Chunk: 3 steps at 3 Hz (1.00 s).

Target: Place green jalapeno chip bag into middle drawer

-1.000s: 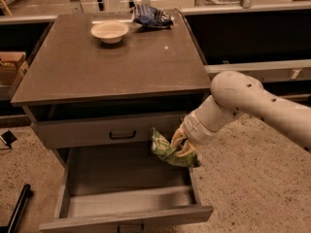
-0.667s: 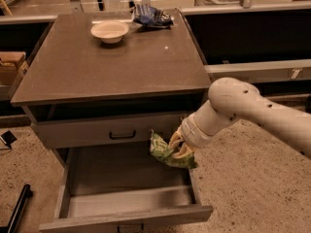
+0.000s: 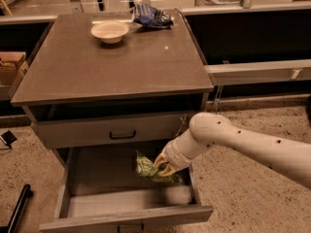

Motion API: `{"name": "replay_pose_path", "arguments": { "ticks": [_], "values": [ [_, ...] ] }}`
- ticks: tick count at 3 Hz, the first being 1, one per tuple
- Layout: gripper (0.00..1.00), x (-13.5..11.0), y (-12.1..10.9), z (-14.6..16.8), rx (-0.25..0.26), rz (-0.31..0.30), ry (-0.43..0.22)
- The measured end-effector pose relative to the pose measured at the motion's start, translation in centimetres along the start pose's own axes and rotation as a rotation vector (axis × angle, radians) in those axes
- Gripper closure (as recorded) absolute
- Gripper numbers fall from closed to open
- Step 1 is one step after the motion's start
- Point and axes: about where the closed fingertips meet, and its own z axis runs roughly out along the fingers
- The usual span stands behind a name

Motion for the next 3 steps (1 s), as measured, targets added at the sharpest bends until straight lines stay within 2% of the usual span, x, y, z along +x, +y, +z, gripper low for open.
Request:
{"name": "replay_pose_path", "arguments": {
  "ticks": [3],
  "values": [
    [0.2, 0.12, 0.23, 0.6, 0.0, -0.004, -0.008]
  ]
}}
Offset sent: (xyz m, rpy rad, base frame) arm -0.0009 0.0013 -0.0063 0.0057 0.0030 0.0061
